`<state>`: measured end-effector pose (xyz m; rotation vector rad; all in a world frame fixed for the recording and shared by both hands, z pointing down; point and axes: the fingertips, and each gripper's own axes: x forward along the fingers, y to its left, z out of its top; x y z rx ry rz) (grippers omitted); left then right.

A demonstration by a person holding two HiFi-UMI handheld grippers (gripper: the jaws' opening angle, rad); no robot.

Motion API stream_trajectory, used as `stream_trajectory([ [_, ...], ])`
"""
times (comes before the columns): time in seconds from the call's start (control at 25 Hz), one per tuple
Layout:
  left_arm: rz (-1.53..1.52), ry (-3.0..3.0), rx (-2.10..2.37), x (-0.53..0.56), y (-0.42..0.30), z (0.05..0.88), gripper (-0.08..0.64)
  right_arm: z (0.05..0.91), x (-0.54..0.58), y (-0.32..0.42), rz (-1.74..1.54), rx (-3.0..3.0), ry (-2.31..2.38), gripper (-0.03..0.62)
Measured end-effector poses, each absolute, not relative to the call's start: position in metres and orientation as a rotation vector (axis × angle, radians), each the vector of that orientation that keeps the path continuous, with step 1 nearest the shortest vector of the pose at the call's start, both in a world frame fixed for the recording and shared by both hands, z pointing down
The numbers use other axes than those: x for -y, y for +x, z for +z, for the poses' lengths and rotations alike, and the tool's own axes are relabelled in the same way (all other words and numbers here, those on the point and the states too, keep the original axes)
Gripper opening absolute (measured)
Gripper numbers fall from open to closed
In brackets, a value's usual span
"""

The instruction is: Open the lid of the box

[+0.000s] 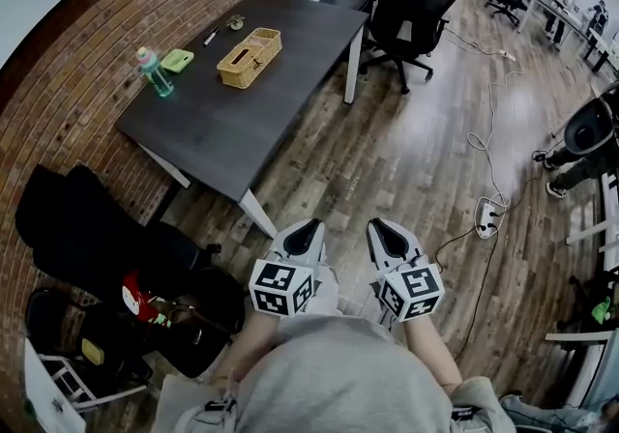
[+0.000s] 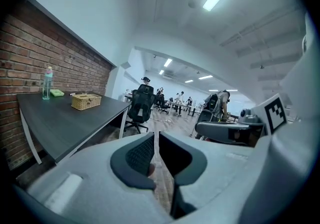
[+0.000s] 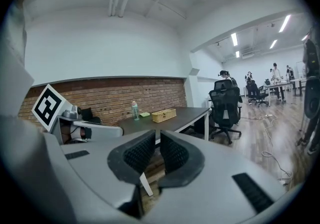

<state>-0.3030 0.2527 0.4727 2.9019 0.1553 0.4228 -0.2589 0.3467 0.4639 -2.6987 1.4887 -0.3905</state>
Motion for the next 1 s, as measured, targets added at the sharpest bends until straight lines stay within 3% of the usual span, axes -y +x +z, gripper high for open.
stream_trajectory([
  [1.0,0.414,2.896,-0.179,-0.103,-0.099,0.459,0.11,0.451,-0.194,-0.053,-0.432,-1.538,-2.693,0.117],
])
